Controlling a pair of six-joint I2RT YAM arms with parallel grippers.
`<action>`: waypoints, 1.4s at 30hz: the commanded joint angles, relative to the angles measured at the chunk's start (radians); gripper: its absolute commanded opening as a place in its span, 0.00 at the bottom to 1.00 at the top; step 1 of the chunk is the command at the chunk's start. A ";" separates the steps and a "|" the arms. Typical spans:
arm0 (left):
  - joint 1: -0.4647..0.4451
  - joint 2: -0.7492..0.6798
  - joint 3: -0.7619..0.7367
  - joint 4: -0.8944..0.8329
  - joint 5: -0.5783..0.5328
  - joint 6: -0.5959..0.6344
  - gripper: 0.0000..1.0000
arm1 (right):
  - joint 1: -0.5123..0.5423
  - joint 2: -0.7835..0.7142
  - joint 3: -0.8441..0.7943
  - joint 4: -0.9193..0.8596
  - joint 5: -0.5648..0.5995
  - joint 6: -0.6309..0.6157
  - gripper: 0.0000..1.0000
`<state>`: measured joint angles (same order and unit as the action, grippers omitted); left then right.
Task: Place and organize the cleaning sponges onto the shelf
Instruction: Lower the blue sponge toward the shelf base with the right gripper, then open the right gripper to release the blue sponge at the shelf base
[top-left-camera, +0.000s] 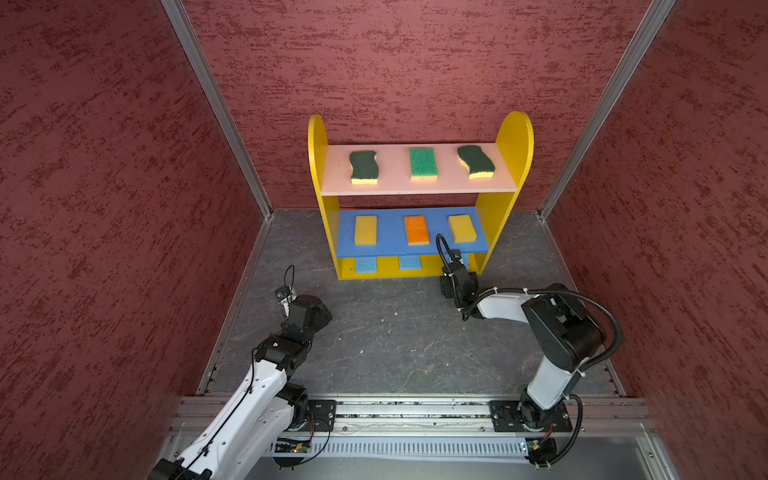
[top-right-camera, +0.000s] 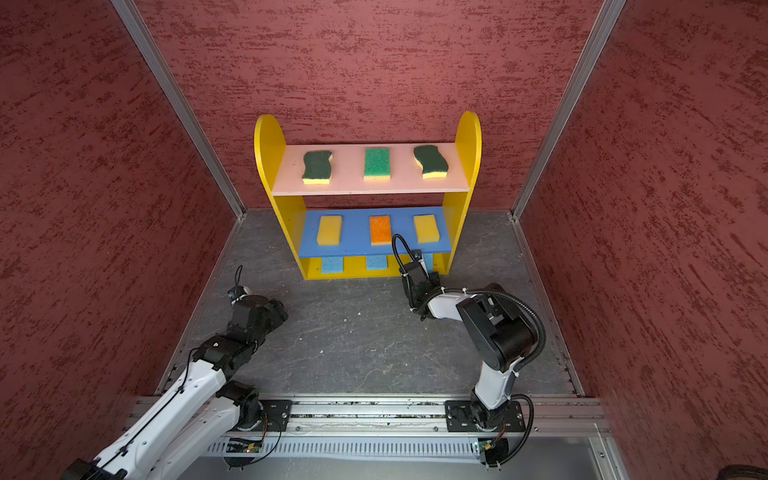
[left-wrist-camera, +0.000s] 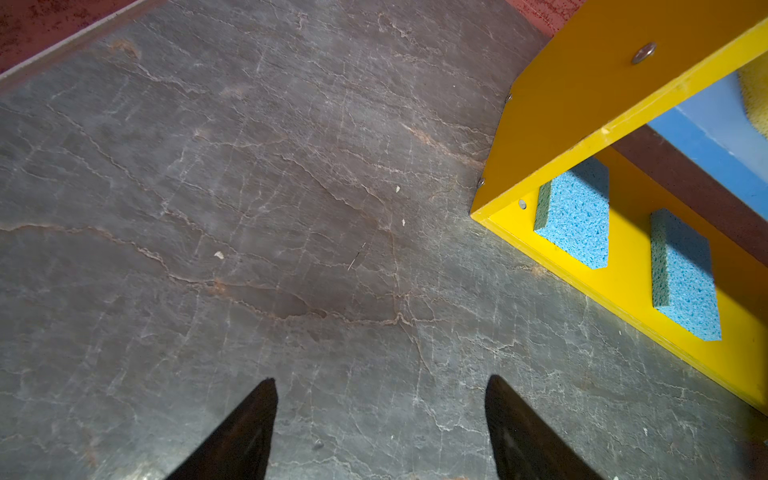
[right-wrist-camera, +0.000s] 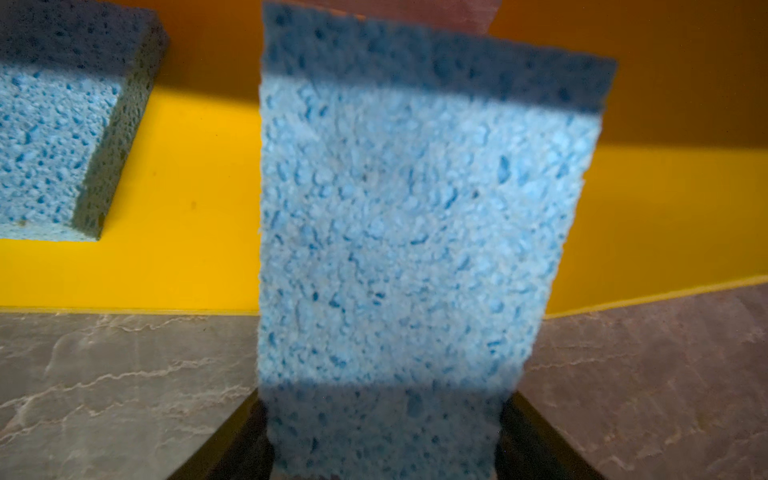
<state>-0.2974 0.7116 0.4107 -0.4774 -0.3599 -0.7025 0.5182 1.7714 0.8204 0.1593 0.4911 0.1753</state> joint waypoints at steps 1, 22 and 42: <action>0.004 -0.011 -0.013 0.016 -0.001 -0.007 0.79 | -0.019 0.001 0.032 0.026 0.009 0.003 0.79; 0.003 -0.074 -0.009 -0.051 -0.007 -0.010 0.79 | -0.018 -0.077 -0.002 0.022 0.014 0.015 0.83; 0.001 -0.159 0.011 -0.141 -0.005 -0.024 0.79 | 0.040 -0.359 -0.121 -0.097 -0.094 0.182 0.81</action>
<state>-0.2974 0.5625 0.4038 -0.5892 -0.3603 -0.7254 0.5480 1.4895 0.7197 0.1024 0.4438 0.2836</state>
